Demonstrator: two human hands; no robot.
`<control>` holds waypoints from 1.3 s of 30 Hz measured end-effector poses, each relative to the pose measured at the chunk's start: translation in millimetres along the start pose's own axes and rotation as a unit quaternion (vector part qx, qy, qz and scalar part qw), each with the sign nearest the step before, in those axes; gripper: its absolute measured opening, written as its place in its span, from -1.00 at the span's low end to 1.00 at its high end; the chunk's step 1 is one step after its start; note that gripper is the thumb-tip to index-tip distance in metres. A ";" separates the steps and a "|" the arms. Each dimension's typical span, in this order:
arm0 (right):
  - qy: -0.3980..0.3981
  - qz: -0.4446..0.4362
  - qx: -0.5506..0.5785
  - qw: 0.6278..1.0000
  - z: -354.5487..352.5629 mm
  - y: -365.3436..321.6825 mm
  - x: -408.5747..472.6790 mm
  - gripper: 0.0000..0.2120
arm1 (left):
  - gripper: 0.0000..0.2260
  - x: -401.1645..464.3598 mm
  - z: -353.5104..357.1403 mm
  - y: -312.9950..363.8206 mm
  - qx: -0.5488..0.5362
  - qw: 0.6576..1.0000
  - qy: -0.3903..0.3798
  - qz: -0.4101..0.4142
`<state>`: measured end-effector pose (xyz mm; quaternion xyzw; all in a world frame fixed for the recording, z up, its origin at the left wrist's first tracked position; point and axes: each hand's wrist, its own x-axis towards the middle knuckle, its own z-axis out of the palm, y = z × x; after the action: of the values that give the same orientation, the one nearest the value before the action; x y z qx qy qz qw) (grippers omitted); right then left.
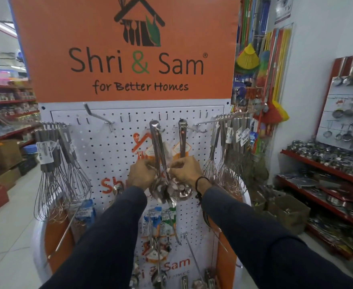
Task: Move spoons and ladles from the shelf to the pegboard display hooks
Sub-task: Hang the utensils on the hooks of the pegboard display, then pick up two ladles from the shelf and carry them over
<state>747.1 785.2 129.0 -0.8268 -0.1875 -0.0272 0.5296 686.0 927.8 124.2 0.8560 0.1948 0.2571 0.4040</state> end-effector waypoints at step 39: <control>0.506 0.635 -0.462 0.357 -430.2 75.6 -893.2 -0.28 | -0.17 -805.8 286.7 356.1 -0.042 0.386 -0.437 0.811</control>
<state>9.6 125.0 34.2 -0.6449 0.7387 -0.1787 -0.0804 263.9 109.3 23.1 0.5838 -0.8067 0.0611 0.0682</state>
